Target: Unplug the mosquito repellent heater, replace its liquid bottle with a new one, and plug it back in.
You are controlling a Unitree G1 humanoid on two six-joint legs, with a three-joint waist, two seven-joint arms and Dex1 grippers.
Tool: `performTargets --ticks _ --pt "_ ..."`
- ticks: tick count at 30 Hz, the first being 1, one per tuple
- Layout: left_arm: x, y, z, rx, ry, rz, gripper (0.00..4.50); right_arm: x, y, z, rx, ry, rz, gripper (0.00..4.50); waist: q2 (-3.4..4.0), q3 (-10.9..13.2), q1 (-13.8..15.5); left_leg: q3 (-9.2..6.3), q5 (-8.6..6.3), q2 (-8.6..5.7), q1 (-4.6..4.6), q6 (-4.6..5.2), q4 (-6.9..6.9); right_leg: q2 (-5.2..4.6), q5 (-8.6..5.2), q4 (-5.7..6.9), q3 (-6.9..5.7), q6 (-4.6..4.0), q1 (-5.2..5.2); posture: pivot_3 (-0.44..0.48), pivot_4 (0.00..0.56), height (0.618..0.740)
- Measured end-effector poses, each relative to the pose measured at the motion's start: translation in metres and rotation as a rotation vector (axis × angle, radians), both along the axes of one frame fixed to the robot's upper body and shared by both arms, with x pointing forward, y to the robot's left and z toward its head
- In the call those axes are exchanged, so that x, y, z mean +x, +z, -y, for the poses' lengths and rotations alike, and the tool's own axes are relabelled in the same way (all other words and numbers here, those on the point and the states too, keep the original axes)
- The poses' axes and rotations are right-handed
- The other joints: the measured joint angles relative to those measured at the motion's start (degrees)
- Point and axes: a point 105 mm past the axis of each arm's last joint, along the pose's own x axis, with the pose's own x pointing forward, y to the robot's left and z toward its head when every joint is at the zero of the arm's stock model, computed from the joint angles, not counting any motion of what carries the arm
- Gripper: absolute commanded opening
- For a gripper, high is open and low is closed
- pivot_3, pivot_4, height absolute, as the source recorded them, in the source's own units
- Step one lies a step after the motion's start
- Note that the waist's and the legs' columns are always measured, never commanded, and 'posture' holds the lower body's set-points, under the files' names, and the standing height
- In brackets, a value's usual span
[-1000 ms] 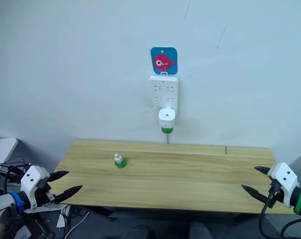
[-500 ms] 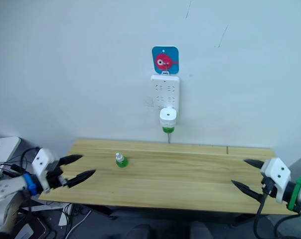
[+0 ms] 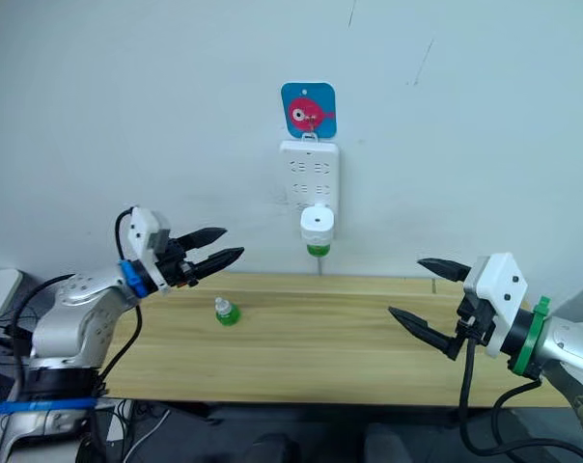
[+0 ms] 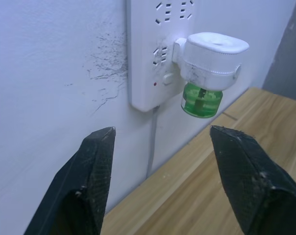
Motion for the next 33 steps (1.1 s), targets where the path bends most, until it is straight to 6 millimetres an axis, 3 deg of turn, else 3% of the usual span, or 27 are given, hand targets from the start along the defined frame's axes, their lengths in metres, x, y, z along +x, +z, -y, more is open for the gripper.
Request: performTargets --ticks 8,16,24,33 --pt "0.035 0.000 0.023 0.001 -0.033 0.019 3.31 0.000 0.004 -0.010 -0.006 -0.036 -0.005 4.50 -0.17 0.5 -1.9 0.01 -0.03 0.00 -0.06 0.05 -0.03 -0.01 0.00 -0.04 0.02 0.07 -0.05 -0.189 0.131 0.740" --pt "0.063 -0.001 0.028 0.016 -0.004 0.011 3.31 0.002 0.008 -0.012 0.000 -0.050 -0.007 4.50 -0.41 1.1 -2.7 0.00 -0.04 -0.02 -0.12 0.06 -0.02 -0.01 0.00 -0.05 0.02 0.12 -0.08 -0.202 0.136 0.740" --pt "0.070 0.005 0.038 0.030 -0.077 0.001 3.31 0.001 0.008 -0.014 0.000 -0.049 -0.012 4.50 -0.46 1.1 -2.3 -0.13 -0.02 -0.11 -0.95 0.07 0.15 -0.05 0.11 0.07 -0.09 0.31 -0.82 -0.211 0.136 0.740" --pt "0.072 0.009 0.060 0.049 -0.171 -0.018 3.31 -0.002 0.008 -0.017 0.006 -0.033 -0.021 4.50 -0.46 1.1 -2.7 -0.04 -0.03 -0.11 -0.95 0.08 0.12 -0.05 0.22 0.07 -0.02 0.16 -0.89 -0.219 0.135 0.740"
